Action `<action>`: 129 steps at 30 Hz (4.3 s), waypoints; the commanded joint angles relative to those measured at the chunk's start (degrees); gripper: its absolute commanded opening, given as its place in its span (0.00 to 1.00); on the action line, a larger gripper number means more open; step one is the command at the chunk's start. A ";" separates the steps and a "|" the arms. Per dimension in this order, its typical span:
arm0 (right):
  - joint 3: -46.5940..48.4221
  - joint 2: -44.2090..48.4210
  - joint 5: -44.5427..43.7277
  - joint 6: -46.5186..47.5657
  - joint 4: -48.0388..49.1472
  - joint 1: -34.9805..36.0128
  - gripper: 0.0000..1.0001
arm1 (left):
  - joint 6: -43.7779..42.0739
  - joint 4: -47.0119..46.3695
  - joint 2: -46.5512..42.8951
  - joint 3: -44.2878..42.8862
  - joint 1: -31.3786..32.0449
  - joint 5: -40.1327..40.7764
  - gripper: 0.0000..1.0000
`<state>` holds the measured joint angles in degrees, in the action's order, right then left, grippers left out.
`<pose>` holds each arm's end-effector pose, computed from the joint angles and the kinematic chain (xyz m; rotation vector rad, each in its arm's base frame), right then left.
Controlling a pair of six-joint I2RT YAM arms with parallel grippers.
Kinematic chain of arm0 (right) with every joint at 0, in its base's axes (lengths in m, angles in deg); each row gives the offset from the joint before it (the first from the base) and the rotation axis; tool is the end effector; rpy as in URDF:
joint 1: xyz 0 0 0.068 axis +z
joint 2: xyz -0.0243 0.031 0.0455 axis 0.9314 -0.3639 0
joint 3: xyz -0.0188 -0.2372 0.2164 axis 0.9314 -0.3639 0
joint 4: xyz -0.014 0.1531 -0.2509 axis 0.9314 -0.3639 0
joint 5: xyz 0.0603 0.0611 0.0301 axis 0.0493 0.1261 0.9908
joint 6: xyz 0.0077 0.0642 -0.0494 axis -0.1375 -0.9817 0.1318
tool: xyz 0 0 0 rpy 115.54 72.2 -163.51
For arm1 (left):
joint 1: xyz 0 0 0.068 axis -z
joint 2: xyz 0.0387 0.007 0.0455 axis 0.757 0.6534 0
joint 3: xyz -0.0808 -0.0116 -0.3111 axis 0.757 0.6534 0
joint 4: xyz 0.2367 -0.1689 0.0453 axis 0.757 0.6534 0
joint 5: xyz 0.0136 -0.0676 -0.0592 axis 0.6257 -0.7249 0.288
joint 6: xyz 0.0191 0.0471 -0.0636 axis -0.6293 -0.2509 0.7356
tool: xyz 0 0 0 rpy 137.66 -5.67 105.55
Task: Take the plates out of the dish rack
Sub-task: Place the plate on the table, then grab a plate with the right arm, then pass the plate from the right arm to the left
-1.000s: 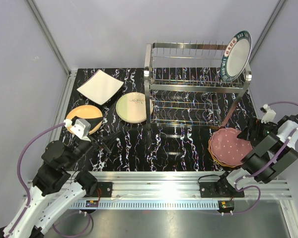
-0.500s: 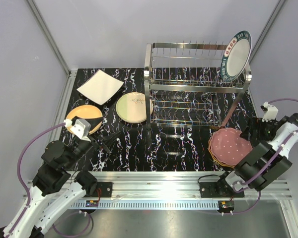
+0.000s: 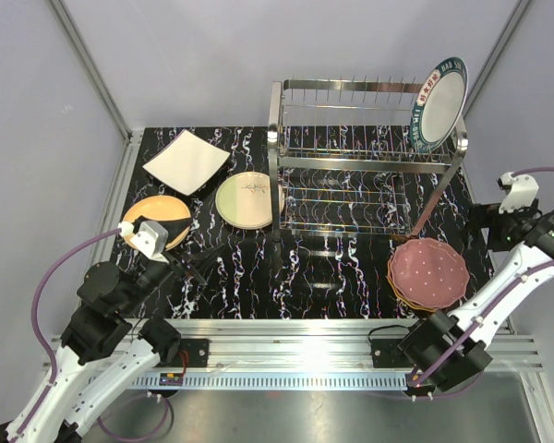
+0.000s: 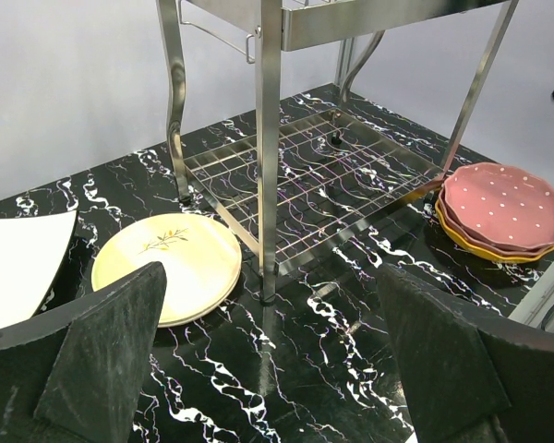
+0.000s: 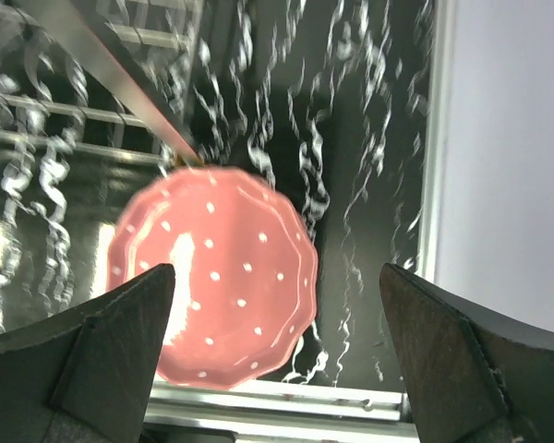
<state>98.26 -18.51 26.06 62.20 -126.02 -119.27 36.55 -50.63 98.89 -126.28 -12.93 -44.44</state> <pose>0.1739 -0.1414 0.3775 -0.2046 2.2385 -0.0277 0.0719 -0.0597 0.3872 0.4980 1.4344 -0.6117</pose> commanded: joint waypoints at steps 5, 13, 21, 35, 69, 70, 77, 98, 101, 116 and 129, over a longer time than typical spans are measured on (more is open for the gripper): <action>21.54 1.05 13.68 -9.85 -10.15 0.34 1.00 | -0.90 -2.32 -0.69 -0.49 -0.15 -1.27 0.99; 41.25 -2.81 15.29 -31.02 -7.70 6.04 0.94 | 0.33 -3.82 -0.08 0.21 -0.15 -2.06 0.99; 53.13 -10.64 1.75 -46.42 -0.49 21.94 0.86 | 1.56 -4.87 0.89 0.03 -0.24 -2.24 0.99; 53.13 -18.29 -37.36 -43.27 8.56 44.01 0.74 | 1.30 -4.26 0.19 0.65 -0.15 -1.44 0.99; 43.99 -17.77 -71.48 -33.77 26.48 61.59 0.00 | -0.02 -2.94 -1.22 0.82 -0.15 -0.47 0.99; 43.90 -17.50 -71.74 -33.16 27.63 61.77 0.00 | -0.02 -2.94 -1.13 0.82 -0.15 -0.47 0.99; 48.56 -17.24 -70.07 -31.66 33.43 63.53 0.00 | -0.02 -3.03 0.10 -0.05 -0.15 -0.74 0.99; 48.38 -7.58 -47.43 -40.71 24.32 64.23 0.00 | 11.84 -11.46 3.97 0.56 -0.24 -5.83 0.99; 47.60 -5.91 -36.90 -42.38 21.76 64.23 0.00 | 17.11 -14.62 5.37 0.56 -0.24 -6.45 0.99; 30.12 0.51 1.10 -43.79 17.88 64.23 0.00 | 34.25 -37.01 17.40 -0.76 -0.15 -21.56 0.99; 21.76 2.19 7.53 -47.48 22.28 64.23 0.00 | 27.93 -32.02 30.06 -6.91 9.78 -9.97 0.90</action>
<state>120.25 -18.16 29.93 16.78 -109.56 -55.25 67.96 -81.45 128.01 -129.62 -4.12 -59.19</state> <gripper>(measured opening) 0.063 0.925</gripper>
